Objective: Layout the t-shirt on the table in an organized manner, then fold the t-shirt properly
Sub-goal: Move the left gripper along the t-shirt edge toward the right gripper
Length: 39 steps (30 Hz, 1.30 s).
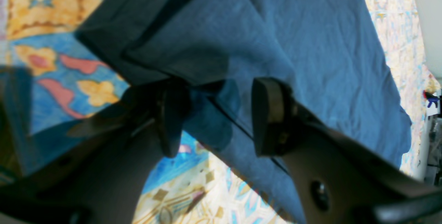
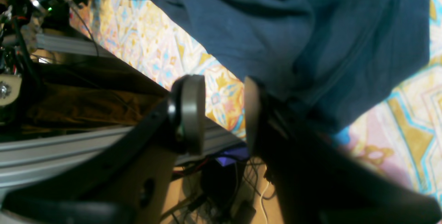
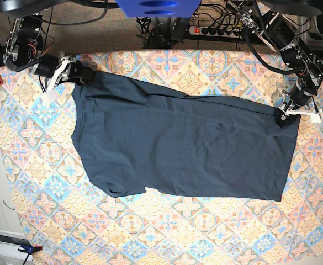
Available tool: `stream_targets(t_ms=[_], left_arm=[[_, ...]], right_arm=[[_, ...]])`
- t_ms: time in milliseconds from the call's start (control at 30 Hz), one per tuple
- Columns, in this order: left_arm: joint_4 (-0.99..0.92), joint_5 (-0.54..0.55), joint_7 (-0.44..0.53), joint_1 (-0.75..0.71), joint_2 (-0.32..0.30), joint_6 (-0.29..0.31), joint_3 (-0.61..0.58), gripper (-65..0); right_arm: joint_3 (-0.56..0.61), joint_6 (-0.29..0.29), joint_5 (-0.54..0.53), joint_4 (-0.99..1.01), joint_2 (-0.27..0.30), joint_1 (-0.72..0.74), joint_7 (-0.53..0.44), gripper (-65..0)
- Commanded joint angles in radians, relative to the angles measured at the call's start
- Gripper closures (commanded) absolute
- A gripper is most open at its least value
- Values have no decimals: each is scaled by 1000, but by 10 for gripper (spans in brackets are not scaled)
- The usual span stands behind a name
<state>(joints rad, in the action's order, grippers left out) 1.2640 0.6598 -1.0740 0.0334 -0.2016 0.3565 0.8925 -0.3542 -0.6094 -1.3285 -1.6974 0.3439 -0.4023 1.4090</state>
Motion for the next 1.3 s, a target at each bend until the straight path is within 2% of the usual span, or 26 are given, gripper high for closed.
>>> stream_targets(t_ms=[0,167,200,300,433,633,733,900,1067,1133,1267], left_arm=[[15,7,-4,6,-14,3,1,-297],[24,22,-59,-25,-25,3,9,-291],[32,33,-67,-31,-45,3,24,-291],[38,87,-65,-65,-65,3,87,-293],[38,90,-64,-66,-68,2,104,-296],[36,84,-39,-25,-26,2,67,-295],[35,18,18,-10,3,2,6,-296],[1,-56,42,52,49,2,-6,-296],[-91,-53,38,118,54,2,-6,-285],[-60,-53,24,113,55,3,-6,-241],[-11,-41,-4,112,55,8,-6,-3]], right_arm=[[-6,-7,-26,-17,17,-4,-13,-186],[-6,-7,-26,-17,17,-4,-13,-186],[-6,-7,-26,-17,17,-4,-13,-186],[-6,-7,-26,-17,17,-4,-13,-186],[-6,-7,-26,-17,17,-4,-13,-186],[-6,-7,-26,-17,17,-2,-13,-185],[-6,-7,-26,-17,17,-2,-13,-185],[-6,-7,-26,-17,17,-4,-13,-185],[-6,-7,-26,-31,17,-24,-13,-185],[-4,-7,-26,-62,17,-33,-13,-186],[-4,-7,-26,-109,17,-66,-13,-188]])
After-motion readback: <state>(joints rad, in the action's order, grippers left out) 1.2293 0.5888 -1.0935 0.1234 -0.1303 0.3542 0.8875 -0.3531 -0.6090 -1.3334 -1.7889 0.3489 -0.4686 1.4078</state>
